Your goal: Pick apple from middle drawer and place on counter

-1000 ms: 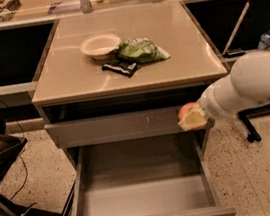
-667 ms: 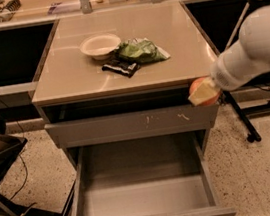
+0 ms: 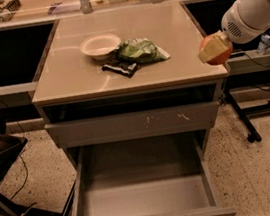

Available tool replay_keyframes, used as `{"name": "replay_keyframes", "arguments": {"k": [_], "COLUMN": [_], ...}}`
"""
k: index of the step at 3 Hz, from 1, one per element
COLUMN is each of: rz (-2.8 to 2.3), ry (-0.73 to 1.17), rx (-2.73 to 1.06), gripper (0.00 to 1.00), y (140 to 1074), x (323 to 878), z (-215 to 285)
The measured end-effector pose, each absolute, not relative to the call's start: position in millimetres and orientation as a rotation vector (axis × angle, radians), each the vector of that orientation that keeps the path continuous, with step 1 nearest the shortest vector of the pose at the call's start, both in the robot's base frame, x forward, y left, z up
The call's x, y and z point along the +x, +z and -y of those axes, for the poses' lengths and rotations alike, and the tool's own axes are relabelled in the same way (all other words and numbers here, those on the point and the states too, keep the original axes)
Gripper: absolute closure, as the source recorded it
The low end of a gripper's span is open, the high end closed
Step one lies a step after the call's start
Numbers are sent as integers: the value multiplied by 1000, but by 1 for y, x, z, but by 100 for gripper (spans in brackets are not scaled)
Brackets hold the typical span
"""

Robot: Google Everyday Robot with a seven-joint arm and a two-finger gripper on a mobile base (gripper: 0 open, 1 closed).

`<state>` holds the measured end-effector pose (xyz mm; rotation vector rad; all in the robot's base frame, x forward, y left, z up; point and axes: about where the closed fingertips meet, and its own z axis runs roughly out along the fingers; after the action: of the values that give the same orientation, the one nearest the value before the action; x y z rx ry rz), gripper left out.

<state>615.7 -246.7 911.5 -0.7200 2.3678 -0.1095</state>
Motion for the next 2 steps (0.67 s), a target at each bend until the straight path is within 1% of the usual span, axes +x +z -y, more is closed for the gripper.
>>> {"name": "replay_keyframes", "arguments": {"k": [1, 2], "rz": [-2395, -2425], "ry": [-73, -58], "rx": [-725, -728], "gripper": [100, 100], "y": [900, 884], "x": [617, 654], "z": [248, 244]}}
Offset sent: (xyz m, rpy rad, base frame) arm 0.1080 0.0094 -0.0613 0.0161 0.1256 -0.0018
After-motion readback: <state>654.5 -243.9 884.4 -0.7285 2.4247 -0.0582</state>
